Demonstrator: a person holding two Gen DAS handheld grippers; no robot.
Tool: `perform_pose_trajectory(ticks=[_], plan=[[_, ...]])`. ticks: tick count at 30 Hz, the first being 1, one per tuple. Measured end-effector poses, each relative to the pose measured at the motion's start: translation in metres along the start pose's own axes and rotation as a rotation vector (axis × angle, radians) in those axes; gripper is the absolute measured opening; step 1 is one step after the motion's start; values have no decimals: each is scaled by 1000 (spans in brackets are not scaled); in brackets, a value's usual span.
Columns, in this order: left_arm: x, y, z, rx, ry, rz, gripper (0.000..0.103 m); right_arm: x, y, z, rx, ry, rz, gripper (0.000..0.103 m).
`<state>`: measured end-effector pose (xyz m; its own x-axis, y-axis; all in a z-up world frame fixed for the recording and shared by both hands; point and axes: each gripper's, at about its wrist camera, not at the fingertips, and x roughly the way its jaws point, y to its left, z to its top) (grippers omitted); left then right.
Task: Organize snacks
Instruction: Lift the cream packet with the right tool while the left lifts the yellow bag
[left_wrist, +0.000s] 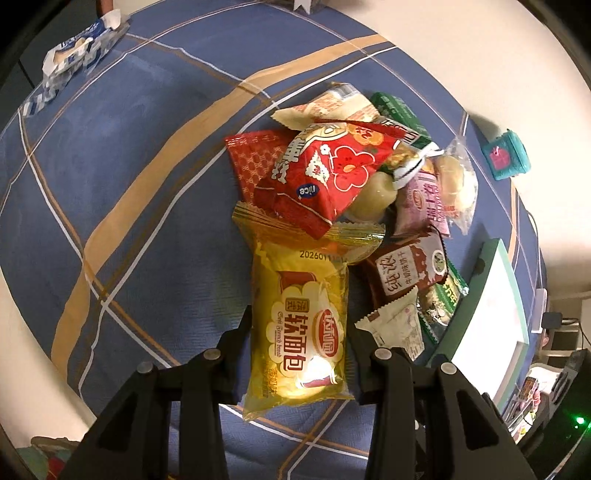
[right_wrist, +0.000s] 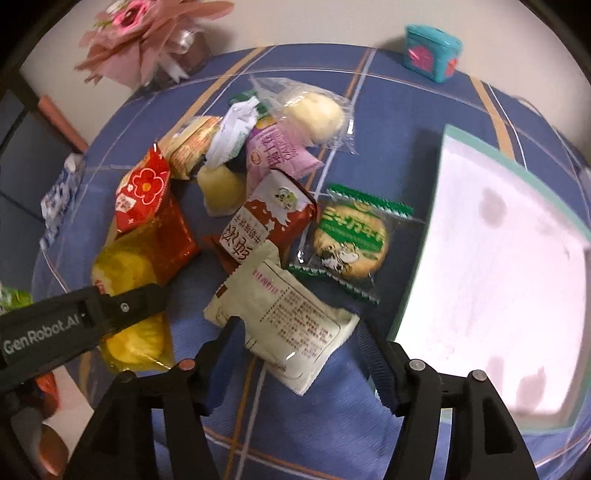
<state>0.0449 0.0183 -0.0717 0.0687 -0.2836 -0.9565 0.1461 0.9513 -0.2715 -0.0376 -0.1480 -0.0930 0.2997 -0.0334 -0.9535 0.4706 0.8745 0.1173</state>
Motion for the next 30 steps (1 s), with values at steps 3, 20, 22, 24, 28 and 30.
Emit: perform_pose_trajectory(ticks=[3,20,22,24,28,30], plan=[[0,6,4,-12,2,-4,42,9,7,8,-56,12,19,72],[26,6,1,-11,46,21,42,43,24,3,-145,116,85,77],[29,7,0,-10,51,22,42,46,30,2,-162,109,52,77],[30,5,0,-9,57,23,42,52,36,0,-150,111,30,77],[36,5,0,-11,67,34,42,55,33,0,-126,91,17,77],[40,5,1,-10,70,36,42,55,31,3,-116,84,16,76]])
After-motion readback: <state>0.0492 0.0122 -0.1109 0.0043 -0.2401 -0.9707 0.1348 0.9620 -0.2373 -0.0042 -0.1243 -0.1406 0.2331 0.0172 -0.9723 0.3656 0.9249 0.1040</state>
